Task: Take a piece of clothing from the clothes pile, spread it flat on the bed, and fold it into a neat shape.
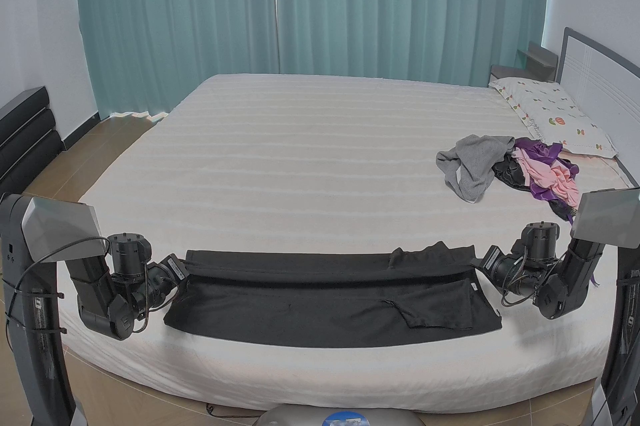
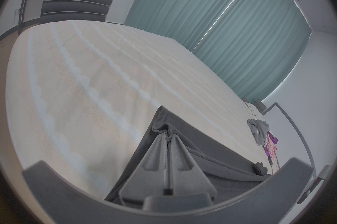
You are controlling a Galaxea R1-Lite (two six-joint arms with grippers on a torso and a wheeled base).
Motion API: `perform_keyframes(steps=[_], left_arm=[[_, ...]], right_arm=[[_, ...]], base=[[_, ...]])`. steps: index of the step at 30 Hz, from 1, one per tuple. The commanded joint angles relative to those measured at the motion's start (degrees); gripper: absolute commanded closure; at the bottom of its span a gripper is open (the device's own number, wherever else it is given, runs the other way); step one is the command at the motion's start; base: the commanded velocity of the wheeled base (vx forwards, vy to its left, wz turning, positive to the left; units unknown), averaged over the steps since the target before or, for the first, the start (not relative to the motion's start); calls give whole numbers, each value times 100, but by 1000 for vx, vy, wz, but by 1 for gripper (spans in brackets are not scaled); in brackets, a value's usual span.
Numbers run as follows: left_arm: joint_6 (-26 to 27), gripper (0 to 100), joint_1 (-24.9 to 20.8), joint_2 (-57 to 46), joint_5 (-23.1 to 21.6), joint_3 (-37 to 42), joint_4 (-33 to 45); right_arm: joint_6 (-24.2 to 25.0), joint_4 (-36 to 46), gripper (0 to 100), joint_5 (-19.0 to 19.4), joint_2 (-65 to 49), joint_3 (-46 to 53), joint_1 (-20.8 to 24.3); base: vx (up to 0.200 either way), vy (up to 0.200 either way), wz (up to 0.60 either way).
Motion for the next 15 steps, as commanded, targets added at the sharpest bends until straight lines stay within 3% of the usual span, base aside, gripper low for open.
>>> perform_keyframes(steps=[1, 15], left_arm=[[13, 100, -16, 75, 0, 56, 68], [197, 100, -7, 57, 0, 56, 490]], right_arm=[[-48, -19, 100, -3, 169, 59, -5], [-171, -55, 100, -3, 196, 156, 4]], base=[[0, 0, 0], [0, 0, 0]])
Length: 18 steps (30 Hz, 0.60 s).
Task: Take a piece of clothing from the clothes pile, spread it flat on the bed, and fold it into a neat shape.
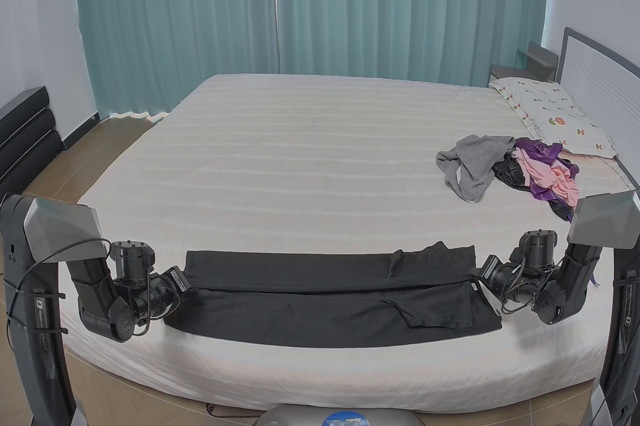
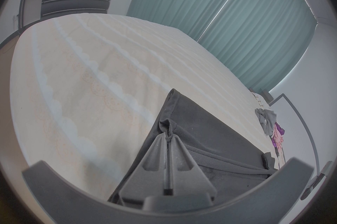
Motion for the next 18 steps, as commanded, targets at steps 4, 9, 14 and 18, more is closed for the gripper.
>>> perform_keyframes(steps=[4, 9, 14, 18], left_arm=[[-3, 100, 15, -85, 2, -7, 34], [-3, 100, 24, -76, 2, -7, 34], [6, 100, 15, -76, 2, -7, 192], [76, 100, 15, -50, 2, -16, 385]], right_arm=[[11, -34, 100, 2, -58, 1, -5], [3, -34, 100, 2, -58, 53, 4], [-15, -17, 100, -7, -40, 88, 4], [-68, 27, 100, -16, 13, 88, 4]], base=[[0, 0, 0], [0, 0, 0], [0, 0, 0], [0, 0, 0]])
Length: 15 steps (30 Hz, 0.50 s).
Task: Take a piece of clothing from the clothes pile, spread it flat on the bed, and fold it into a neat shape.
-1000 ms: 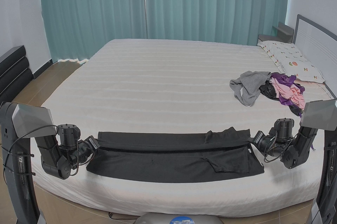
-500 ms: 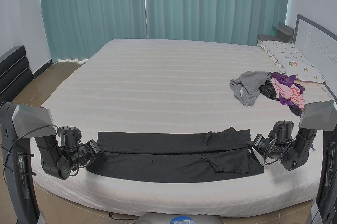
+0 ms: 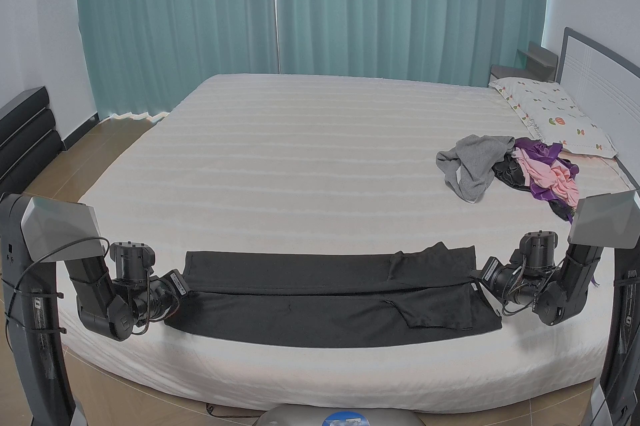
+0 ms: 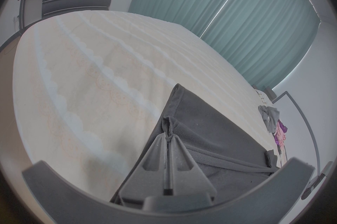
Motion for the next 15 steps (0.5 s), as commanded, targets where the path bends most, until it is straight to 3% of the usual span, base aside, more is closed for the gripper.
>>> perform_keyframes(steps=[1, 9, 10, 11, 12, 15], left_arm=[[43, 100, -2, 27, 0, -8, 55], [43, 100, -28, 45, 0, -8, 108], [43, 0, -37, 45, 0, -17, 161], [43, 0, -37, 45, 0, -25, 170], [43, 0, -37, 45, 0, -25, 196], [43, 0, -37, 36, 0, -52, 196]], right_arm=[[-44, 17, 100, 1, 65, 16, 4], [-194, 35, 100, 10, 189, 33, 4], [-194, 26, 100, 10, 250, 16, 30], [-194, 26, 100, 10, 259, 16, 39], [-194, 9, 0, 1, 276, 7, 48], [-185, -9, 0, 10, 259, -28, 48]], base=[[0, 0, 0], [0, 0, 0], [0, 0, 0], [0, 0, 0], [0, 0, 0], [0, 0, 0]])
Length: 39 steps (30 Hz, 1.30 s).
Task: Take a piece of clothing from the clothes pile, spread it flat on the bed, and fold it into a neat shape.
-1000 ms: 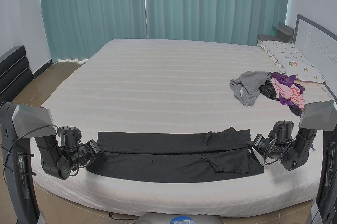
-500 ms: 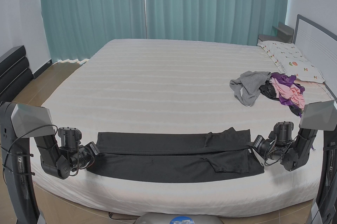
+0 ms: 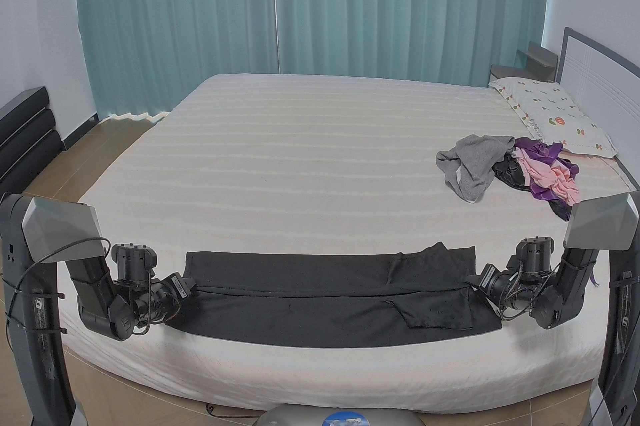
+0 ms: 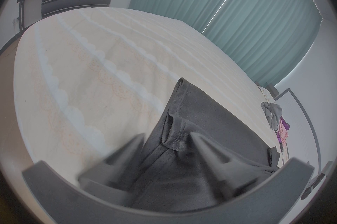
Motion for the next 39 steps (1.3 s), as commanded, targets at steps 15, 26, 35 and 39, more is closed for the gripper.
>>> perform_keyframes(steps=[15, 26, 35, 39], left_arm=[[-592, 0, 267, -437, -186, -379, 110], [-874, 0, 417, 126, -625, -1522, 699], [-830, 0, 373, 442, -669, -2005, 884], [-733, 0, 302, 530, -819, -2058, 866]], right_arm=[[278, 53, 0, 148, -422, -248, -419], [717, 378, 0, 368, -123, -688, -445], [726, 378, 0, 368, -61, -714, -401], [735, 378, 0, 368, -61, -723, -419]], base=[[0, 0, 0], [0, 0, 0], [0, 0, 0], [0, 0, 0]])
